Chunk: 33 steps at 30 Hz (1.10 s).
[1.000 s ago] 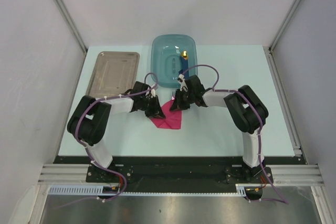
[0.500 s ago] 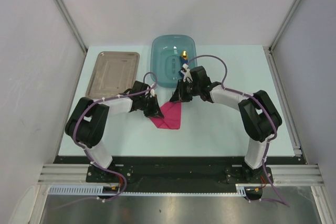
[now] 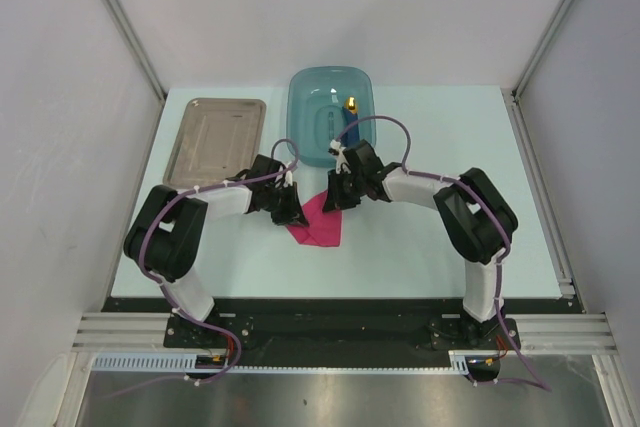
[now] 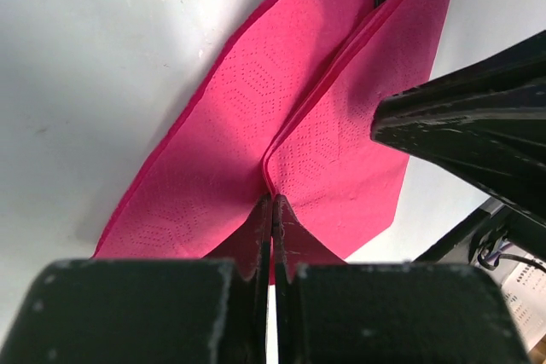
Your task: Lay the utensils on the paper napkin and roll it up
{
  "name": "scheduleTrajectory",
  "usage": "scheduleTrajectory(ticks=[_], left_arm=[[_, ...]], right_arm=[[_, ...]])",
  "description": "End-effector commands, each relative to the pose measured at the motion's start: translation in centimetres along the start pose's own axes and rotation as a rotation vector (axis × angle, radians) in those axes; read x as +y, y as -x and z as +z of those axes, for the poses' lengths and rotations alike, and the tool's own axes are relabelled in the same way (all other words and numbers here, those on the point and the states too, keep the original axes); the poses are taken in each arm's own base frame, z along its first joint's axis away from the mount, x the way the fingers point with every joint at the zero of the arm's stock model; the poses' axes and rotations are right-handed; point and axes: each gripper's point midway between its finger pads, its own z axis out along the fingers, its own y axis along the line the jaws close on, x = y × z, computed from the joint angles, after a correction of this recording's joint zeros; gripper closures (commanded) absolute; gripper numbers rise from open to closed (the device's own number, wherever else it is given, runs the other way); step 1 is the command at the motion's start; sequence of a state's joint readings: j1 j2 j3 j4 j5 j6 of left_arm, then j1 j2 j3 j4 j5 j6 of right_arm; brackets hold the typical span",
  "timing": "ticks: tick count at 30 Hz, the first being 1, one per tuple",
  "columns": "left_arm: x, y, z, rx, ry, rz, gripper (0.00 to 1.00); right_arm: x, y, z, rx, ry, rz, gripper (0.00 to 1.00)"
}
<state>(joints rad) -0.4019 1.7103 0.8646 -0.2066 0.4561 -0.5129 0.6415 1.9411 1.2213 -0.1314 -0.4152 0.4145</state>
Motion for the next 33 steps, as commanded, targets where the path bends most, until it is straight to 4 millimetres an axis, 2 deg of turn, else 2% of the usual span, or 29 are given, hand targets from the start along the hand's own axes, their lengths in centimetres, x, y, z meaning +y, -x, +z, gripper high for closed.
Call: scheduleTrajectory(ticks=[1, 6, 10, 13, 14, 16, 17, 19, 20, 22, 26, 29, 33], left_arm=[[-0.1, 1.2, -0.6, -0.038, 0.005, 0.031, 1.0], [0.0, 1.1, -0.5, -0.039, 0.005, 0.03, 1.0], [-0.7, 1.4, -0.8, -0.05, -0.031, 0.04, 0.98], [-1.5, 2.3, -1.9, -0.097, -0.059, 0.077, 0.87], [-1.8, 2.7, -2.4, -0.117, -0.067, 0.087, 0.78], [-2.8, 3.5, -3.4, -0.172, -0.097, 0.138, 0.73], [-4.1, 3.8, -4.6, -0.205, -0.142, 0.167, 0.7], [-5.5, 3.5, -4.9, -0.21, -0.206, 0.196, 0.69], [-6.5, 2.8, -4.7, -0.184, -0.232, 0.217, 0.7], [-6.9, 2.0, -4.1, -0.153, -0.248, 0.202, 0.73], [-6.7, 0.6, -2.2, -0.097, -0.254, 0.144, 0.77], [-6.8, 0.4, -0.7, -0.077, -0.265, 0.12, 0.79], [-5.8, 0.4, 0.8, -0.066, -0.226, 0.086, 0.85]], right_arm=[[-0.5, 1.3, 0.4, -0.039, -0.042, -0.056, 0.87], [-1.5, 0.4, 1.5, -0.021, -0.073, -0.067, 0.91], [-2.3, -0.9, 2.4, 0.005, -0.096, -0.072, 0.92], [-3.0, -1.6, 2.8, 0.018, -0.113, -0.071, 0.94], [-3.1, -1.9, 2.8, 0.023, -0.117, -0.073, 0.94], [-3.6, -2.3, 2.9, 0.03, -0.132, -0.073, 0.95], [-3.7, -2.4, 2.9, 0.031, -0.136, -0.074, 0.95], [-4.0, -2.7, 2.9, 0.036, -0.14, -0.068, 0.96], [-3.9, -2.7, 2.9, 0.034, -0.134, -0.069, 0.96], [-3.9, -2.7, 3.0, 0.034, -0.132, -0.063, 0.96], [-3.7, -2.4, 2.9, 0.025, -0.128, -0.066, 0.96], [-3.6, -2.3, 2.9, 0.023, -0.125, -0.066, 0.96], [-3.6, -2.3, 3.0, 0.023, -0.125, -0.061, 0.96]])
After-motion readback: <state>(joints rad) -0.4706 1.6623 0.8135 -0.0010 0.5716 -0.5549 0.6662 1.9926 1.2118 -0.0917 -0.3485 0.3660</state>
